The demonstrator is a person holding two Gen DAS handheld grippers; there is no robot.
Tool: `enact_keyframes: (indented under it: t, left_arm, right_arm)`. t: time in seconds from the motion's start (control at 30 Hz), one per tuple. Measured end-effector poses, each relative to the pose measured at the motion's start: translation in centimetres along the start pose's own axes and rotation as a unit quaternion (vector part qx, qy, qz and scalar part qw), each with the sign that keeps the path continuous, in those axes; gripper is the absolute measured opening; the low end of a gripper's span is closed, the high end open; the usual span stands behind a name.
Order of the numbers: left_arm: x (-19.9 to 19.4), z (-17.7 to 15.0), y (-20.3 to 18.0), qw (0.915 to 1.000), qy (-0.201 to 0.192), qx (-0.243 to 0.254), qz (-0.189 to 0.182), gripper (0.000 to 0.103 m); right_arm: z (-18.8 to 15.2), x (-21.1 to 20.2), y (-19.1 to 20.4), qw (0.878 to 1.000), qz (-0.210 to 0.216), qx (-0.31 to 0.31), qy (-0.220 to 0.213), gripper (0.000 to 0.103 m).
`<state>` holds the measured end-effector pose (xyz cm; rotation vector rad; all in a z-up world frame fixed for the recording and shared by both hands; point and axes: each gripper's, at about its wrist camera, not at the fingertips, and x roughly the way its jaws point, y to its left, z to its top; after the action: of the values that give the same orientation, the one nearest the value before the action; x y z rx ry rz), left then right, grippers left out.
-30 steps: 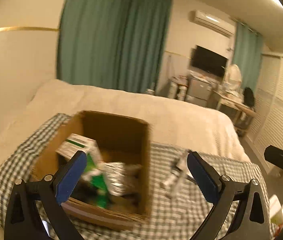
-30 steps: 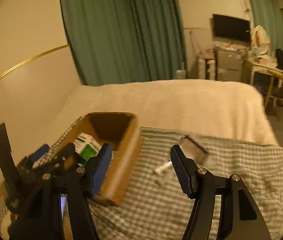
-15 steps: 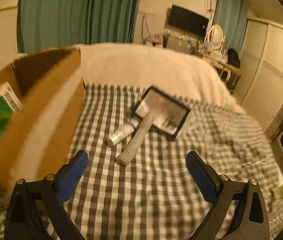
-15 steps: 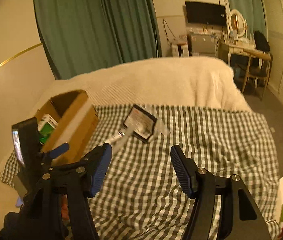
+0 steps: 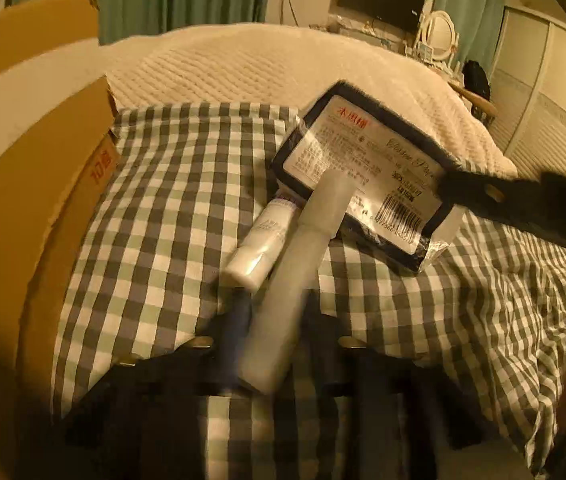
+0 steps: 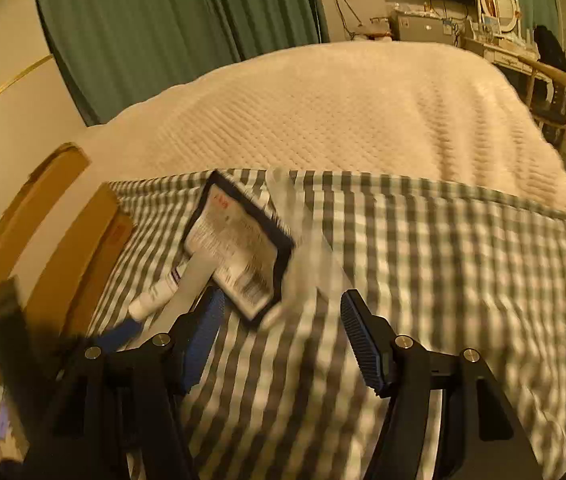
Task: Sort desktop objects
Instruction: 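Grasp the white plastic stick with the left tool while the right tool grasps the black-framed packet, then carry the white stick and black-framed packet into the cardboard box and release both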
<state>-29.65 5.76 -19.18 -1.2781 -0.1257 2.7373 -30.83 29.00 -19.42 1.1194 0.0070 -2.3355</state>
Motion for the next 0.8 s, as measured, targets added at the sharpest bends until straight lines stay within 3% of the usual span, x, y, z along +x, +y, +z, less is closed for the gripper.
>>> enact_keyframes:
  t: [0.1,0.17,0.2,0.27,0.37,0.67,0.8]
  left_arm:
    - [-0.4,0.1,0.5,0.9999,0.0,-0.008,-0.015,0.018]
    - [-1.0,0.3,0.1,0.9999,-0.01,-0.003,-0.012,0.014]
    - [-1.2,0.3,-0.2,0.9999,-0.013,0.001,-0.01,0.014]
    - [-2.2,0.2,-0.6,0.9997,-0.02,0.009,-0.009,0.013]
    - [-4.2,0.1,-1.0,0.9992,-0.03,0.015,-0.019,0.013]
    - [-10.9,-1.0,0.1,0.9976,-0.051,-0.013,-0.044,0.013]
    - [-15.9,-0.3,0.8,0.9942,-0.091,-0.023,-0.052,0.013]
  right_arm:
    - [1.3,2.4,0.0,1.0,0.013,0.007,0.011,0.05]
    - [1.8,3.6,0.2,0.999,0.021,0.012,0.029,0.032]
    - [1.7,3.9,0.4,0.999,0.02,0.011,0.044,0.012]
    - [1.0,3.1,0.7,0.998,0.02,0.006,0.051,0.01]
    - [-0.9,0.0,1.1,0.999,-0.015,-0.014,0.041,0.009]
    - [-6.0,-12.5,0.0,0.997,-0.075,0.001,0.008,0.008]
    - [-6.1,-17.7,1.6,0.997,-0.08,0.008,-0.022,0.008]
